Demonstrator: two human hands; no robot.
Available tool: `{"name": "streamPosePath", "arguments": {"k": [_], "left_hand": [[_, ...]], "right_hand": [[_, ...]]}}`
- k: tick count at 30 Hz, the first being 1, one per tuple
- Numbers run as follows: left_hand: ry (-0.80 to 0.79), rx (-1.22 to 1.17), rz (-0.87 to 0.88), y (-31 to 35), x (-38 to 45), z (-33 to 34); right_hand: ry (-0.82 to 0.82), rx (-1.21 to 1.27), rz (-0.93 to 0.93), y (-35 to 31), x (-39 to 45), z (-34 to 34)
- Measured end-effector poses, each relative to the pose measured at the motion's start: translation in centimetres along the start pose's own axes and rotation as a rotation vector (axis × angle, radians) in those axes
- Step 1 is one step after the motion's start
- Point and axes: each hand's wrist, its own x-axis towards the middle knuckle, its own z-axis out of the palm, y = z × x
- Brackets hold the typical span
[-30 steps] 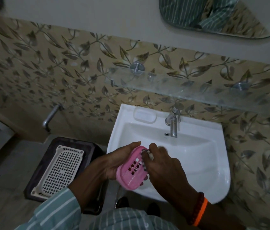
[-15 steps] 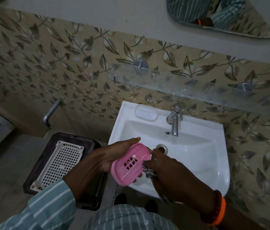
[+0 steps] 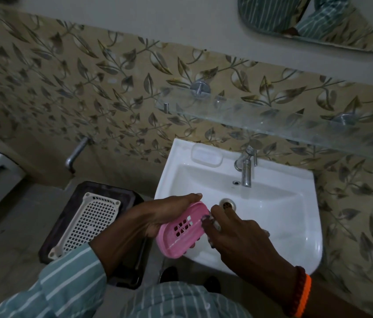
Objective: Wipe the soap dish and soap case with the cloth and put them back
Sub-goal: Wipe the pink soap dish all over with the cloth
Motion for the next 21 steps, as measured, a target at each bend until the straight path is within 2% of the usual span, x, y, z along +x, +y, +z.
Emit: {"name": "streamPosePath", "arguments": {"k": [6, 8, 10, 12, 14, 18, 21], "left_hand": [[0.025, 0.011, 0.088, -0.2, 0.0, 0.0], [0.039, -0.005, 0.094, -0.6, 0.2, 0.1], [0.045, -0.017, 0.096, -0.9, 0.5, 0.4], [0.040, -0.020, 0.084, -1.0, 0.7, 0.5], [0.013, -0.043, 0.064, -0.9, 0.7, 0.5], [-0.027, -0.076, 0.022, -1.3, 0.4, 0.6], [-0.016, -0.107, 0.044, -1.0, 0.1, 0.3]], "right_hand": [[-0.050, 0.468, 0.129, -1.0, -0.5, -0.1], [-0.046, 0.529, 0.125, -0.8, -0.4, -0.1], [-0.069, 0.415, 0.080, -0.5, -0.2, -0.2], [-0.091, 0.174, 0.049, -0.3, 0.1, -0.6], [-0.054, 0.028, 0.027, 0.2, 0.5, -0.8], [0.094, -0.122, -0.095, 0.7, 1.1, -0.9], [0.107, -0.093, -0.058, -0.1, 1.0, -1.1]]}}
